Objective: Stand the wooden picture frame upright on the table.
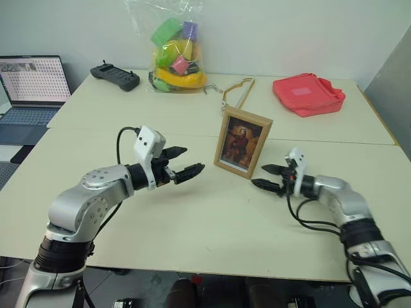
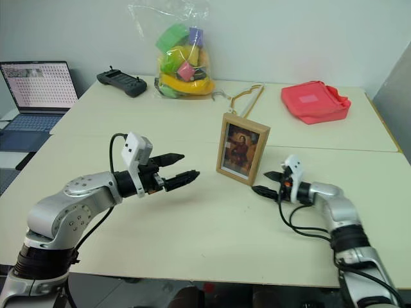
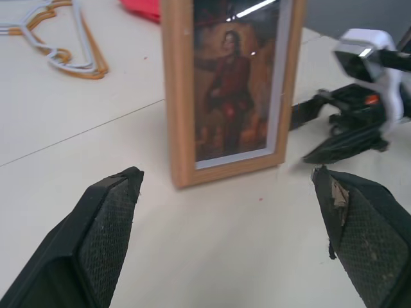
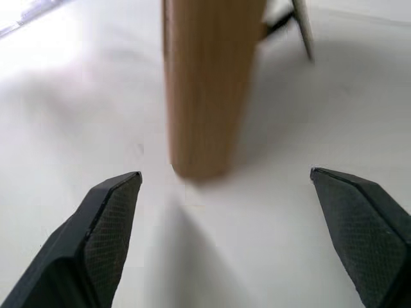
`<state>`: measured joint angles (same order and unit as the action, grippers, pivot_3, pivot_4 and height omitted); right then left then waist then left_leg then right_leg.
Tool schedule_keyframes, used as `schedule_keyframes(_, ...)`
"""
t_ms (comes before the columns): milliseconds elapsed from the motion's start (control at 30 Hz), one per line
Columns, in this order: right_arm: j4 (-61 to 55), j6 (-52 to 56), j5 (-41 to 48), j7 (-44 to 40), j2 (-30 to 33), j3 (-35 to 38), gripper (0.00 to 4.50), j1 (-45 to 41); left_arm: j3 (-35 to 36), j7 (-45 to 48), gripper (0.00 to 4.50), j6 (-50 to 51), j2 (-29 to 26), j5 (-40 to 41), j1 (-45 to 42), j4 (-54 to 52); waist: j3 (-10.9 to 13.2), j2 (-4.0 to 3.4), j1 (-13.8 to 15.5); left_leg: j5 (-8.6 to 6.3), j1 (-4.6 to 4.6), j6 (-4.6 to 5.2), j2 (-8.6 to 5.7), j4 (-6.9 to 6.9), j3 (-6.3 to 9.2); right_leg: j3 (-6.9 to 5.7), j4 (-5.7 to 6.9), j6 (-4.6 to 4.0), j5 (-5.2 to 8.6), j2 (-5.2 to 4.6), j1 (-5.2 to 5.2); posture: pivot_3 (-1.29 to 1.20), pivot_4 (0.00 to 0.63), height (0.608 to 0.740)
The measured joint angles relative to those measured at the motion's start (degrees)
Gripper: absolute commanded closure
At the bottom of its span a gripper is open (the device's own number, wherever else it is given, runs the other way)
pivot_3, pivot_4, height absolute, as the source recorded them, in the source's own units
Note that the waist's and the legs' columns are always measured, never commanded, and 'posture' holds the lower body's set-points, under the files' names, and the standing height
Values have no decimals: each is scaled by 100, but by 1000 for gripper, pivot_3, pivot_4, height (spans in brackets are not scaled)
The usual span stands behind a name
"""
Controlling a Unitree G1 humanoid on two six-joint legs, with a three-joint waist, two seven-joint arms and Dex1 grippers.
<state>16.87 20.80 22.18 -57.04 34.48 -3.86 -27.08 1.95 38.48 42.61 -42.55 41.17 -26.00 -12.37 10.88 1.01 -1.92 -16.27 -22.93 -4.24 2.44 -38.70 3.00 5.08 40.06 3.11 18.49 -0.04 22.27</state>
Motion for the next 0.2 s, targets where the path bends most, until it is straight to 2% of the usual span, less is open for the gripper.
schedule_keyframes(100, -1094, 450, 216, -46, 614, 385, 13, 360, 59, 440, 0, 54, -301, -125, -437, 604, 2, -3, -26, -1, 5, 1, 2, 1, 2, 3, 3, 0, 0, 9, -1, 0, 150, 740)
schedule_keyframes(200, -2186, 1221, 791, 4, 902, 811, 13, 431, 50, 896, 0, -45, -386, -322, -780, 1124, 2, -4, -87, -1, 10, 2, 8, 1, 8, 4, 6, -1, -1, 21, -4, 0, 150, 740)
